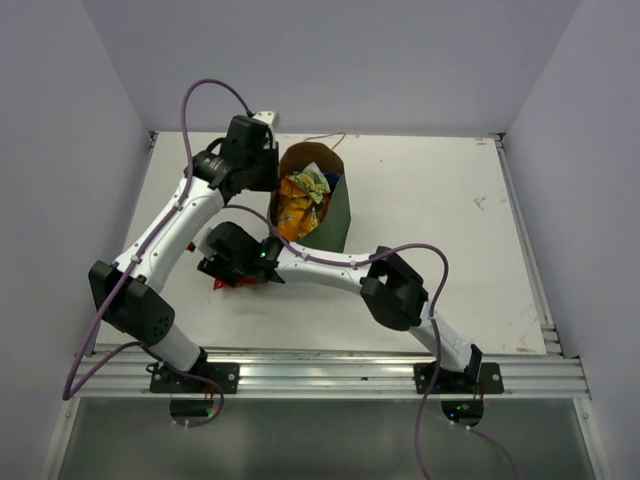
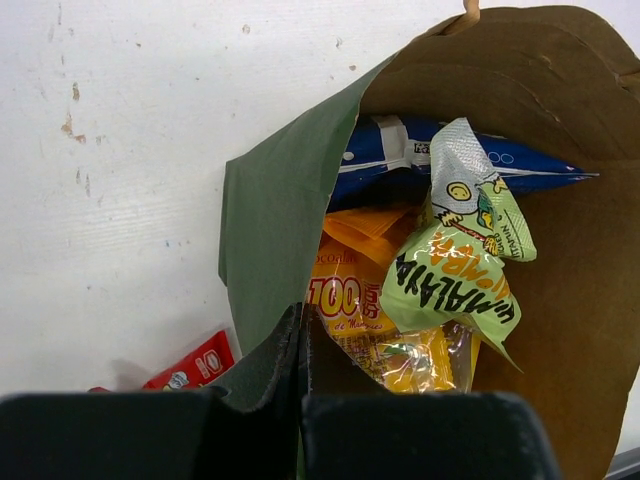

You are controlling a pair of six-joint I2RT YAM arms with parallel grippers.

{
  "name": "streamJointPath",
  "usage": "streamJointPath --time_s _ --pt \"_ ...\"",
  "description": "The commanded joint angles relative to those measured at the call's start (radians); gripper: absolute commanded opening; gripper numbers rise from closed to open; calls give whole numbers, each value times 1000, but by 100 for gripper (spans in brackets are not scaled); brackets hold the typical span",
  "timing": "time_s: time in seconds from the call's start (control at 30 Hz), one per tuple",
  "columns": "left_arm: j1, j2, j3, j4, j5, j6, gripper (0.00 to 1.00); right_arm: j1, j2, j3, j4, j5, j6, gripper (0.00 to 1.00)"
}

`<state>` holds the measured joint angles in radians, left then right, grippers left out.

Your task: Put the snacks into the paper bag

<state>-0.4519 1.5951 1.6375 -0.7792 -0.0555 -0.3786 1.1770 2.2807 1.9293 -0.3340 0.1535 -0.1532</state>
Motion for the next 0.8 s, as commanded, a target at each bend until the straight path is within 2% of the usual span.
streamJointPath --time_s 0.0,0.2,0.3,0.4,0.5,0.53,0.6,0.67,0.77 --pt "-5 -66 -1 67 22 4 0 -34 39 57 43 -40 47 60" --pt "-4 -64 4 66 16 3 0 -86 85 33 3 -118 106 60" --pt "-4 -66 5 67 14 3 0 -97 103 39 -39 -144 112 57" --pt "-4 -66 5 69 9 1 0 -97 106 33 -59 -150 115 33" --pt "-4 -64 5 69 13 1 0 -99 109 42 -85 -184 113 17" --pt "-4 -64 4 70 14 1 0 -99 106 45 -91 -183 113 8" --pt "-4 -66 5 70 13 1 0 -99 85 49 -115 -169 107 0" --pt "-4 -64 4 72 9 0 0 -97 48 54 -166 -157 89 0" --pt "-4 -60 4 75 13 -5 0 -79 -110 -18 -211 -102 57 0"
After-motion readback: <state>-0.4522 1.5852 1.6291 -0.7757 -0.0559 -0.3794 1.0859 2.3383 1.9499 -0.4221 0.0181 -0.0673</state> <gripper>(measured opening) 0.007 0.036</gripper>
